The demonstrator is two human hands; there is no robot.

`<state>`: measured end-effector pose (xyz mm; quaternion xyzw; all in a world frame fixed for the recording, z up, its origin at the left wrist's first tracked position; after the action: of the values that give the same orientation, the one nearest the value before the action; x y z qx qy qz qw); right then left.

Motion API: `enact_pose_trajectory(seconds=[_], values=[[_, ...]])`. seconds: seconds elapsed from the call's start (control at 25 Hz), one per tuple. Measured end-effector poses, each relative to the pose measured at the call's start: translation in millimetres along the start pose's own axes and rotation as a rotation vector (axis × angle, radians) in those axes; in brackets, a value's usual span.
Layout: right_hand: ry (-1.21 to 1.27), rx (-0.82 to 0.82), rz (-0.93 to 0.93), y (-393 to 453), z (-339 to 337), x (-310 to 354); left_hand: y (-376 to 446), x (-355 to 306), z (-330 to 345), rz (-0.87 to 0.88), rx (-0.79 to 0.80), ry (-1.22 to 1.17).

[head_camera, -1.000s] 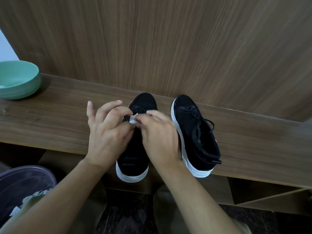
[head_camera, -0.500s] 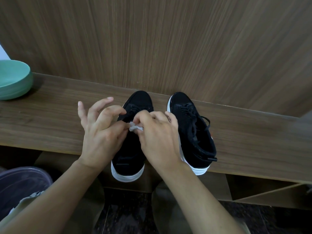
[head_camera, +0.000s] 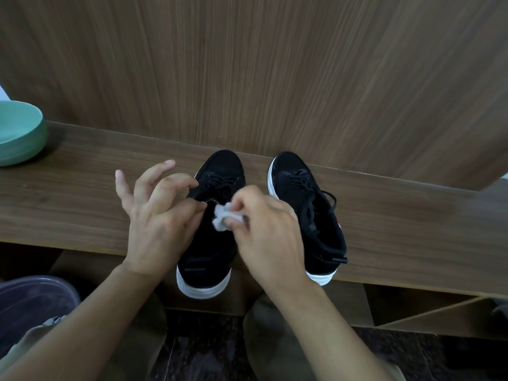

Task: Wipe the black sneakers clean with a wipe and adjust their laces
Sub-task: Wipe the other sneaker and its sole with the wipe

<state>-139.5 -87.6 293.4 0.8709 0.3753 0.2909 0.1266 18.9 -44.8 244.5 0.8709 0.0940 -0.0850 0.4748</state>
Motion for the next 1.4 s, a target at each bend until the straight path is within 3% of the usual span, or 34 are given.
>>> enact_pose_trajectory(seconds=[0.16, 0.36, 0.48, 0.64, 0.72, 0.96, 1.04, 1.12, 1.24, 1.4], values=[[0.205, -0.238, 0.213, 6, 0, -23, 1, -2, 0, -0.041, 0.019, 0.002], [0.460, 0.003, 0.150, 11, 35, -5, 0, -2, 0, -0.055, 0.023, 0.003], [0.386, -0.035, 0.018, 6, 44, -10, 0, -1, 1, -0.043, 0.013, 0.011], [0.332, -0.024, 0.253, 28, 55, -42, -1, 0, 2, -0.061, 0.026, 0.004], [0.333, -0.004, 0.285, 28, 52, -36, -1, -1, 2, -0.070, 0.031, 0.001], [0.221, 0.143, 0.070, -20, 17, 9, 0, -1, 2, -0.104, 0.090, -0.057], [0.206, 0.107, -0.008, -29, 16, 17, 2, 0, -2, -0.163, 0.179, -0.178], [0.213, -0.014, -0.001, -21, 14, 8, 7, 3, -9, -0.347, 0.302, -0.381], [0.376, -0.144, 0.197, 4, 0, -23, 10, 14, -18, -0.611, 0.316, -0.500], [0.270, -0.222, 0.246, 64, -3, -49, 12, 22, -8, -0.651, 0.489, -0.560]])
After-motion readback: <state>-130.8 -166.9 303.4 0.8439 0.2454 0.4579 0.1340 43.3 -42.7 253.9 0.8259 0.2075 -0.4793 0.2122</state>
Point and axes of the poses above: each hand's wrist, its own y-axis towards the middle knuckle, its own z-axis out of the palm, x = y × z, the point moved 1 cm from there along y, towards the middle knuckle, and after that the axes turned 7 degrees about -z, right-handed, at the moved point
